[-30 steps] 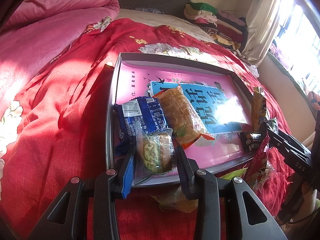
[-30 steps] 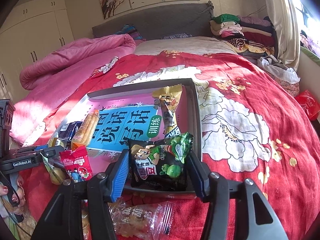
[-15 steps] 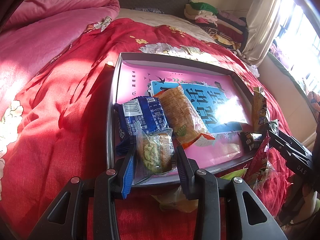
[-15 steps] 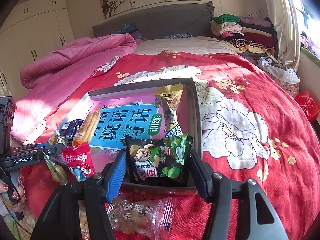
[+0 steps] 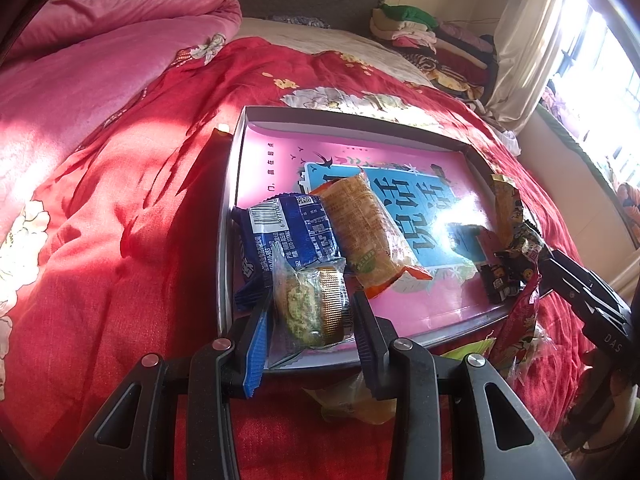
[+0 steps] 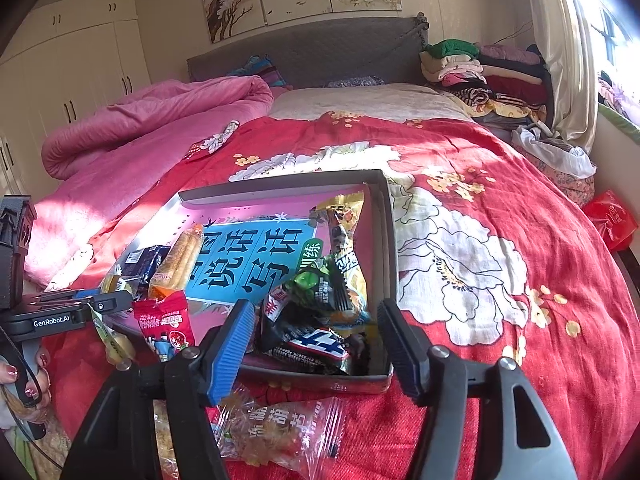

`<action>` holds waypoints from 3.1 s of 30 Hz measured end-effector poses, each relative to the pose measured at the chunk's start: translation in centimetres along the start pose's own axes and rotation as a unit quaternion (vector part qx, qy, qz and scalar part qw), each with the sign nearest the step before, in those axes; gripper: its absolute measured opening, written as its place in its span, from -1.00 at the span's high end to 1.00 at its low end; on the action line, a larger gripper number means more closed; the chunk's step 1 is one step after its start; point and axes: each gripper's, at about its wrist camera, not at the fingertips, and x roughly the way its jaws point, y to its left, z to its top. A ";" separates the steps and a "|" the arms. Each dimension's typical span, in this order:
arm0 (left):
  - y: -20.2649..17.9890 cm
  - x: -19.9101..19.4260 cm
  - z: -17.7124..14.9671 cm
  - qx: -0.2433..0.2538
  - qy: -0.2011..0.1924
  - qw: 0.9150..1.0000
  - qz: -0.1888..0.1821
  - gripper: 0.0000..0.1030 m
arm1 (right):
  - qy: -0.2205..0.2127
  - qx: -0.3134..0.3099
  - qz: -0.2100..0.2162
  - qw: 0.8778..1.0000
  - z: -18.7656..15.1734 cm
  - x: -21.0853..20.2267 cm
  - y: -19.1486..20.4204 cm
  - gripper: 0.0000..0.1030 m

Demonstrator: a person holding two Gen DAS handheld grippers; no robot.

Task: Organize snacks
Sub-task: 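Move both tools back toward the remaining snacks beside the tray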

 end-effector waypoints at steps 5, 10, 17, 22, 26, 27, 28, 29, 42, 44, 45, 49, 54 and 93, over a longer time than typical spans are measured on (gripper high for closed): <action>0.0 -0.1 0.0 0.001 -0.001 1.000 -0.001 0.22 | 0.000 -0.008 0.012 1.000 0.0 -0.1 0.5 -0.24; -0.3 -0.5 0.1 0.006 -0.007 1.000 0.000 0.21 | 0.007 -0.013 0.018 1.000 -0.1 0.2 0.8 -0.24; -0.6 -1.1 0.1 0.009 -0.015 1.000 0.001 0.17 | 0.007 -0.013 0.016 1.000 -0.2 0.2 0.8 -0.24; -0.5 -1.4 0.2 0.003 -0.019 1.000 0.005 0.11 | 0.007 -0.008 0.011 1.000 -0.2 0.2 0.5 -0.24; -0.4 -1.6 0.3 0.000 -0.024 1.000 0.006 0.07 | 0.005 -0.005 0.008 1.000 -0.2 0.1 0.3 -0.24; -0.4 -1.7 0.3 -0.001 -0.025 1.000 0.006 0.07 | 0.005 -0.004 0.007 1.000 -0.2 0.1 0.4 -0.24; -0.4 -1.7 0.3 -0.001 -0.025 1.000 0.006 0.06 | 0.005 -0.004 0.008 1.000 -0.2 0.1 0.3 -0.25; -0.3 -1.8 0.3 -0.002 -0.026 1.000 0.006 0.06 | 0.005 -0.004 0.008 1.000 -0.2 0.1 0.3 -0.24; -0.5 -3.5 0.6 -0.007 -0.055 0.998 0.017 -0.37 | -0.014 0.013 0.001 1.000 0.2 -0.9 -0.6 -0.26; -0.7 -3.9 0.7 -0.009 -0.060 0.998 0.021 -0.45 | -0.019 0.014 0.002 1.000 0.2 -1.2 -0.6 -0.32; -0.8 -4.1 0.6 -0.010 -0.063 0.998 0.020 -0.46 | -0.021 0.014 0.001 1.000 0.2 -1.4 -0.6 -0.32; -1.2 -4.9 0.7 -0.010 -0.068 0.997 0.017 -0.48 | -0.024 0.015 0.002 1.000 0.2 -1.8 -0.5 -0.33; -1.9 -5.9 0.4 -0.010 -0.071 0.997 0.009 -0.49 | -0.032 0.014 0.003 0.999 0.3 -2.5 -0.2 -0.33; -6.1 -7.2 -2.4 0.033 -0.016 0.999 -0.029 -0.49 | -0.007 0.023 0.036 0.999 -1.4 -5.3 1.5 -0.41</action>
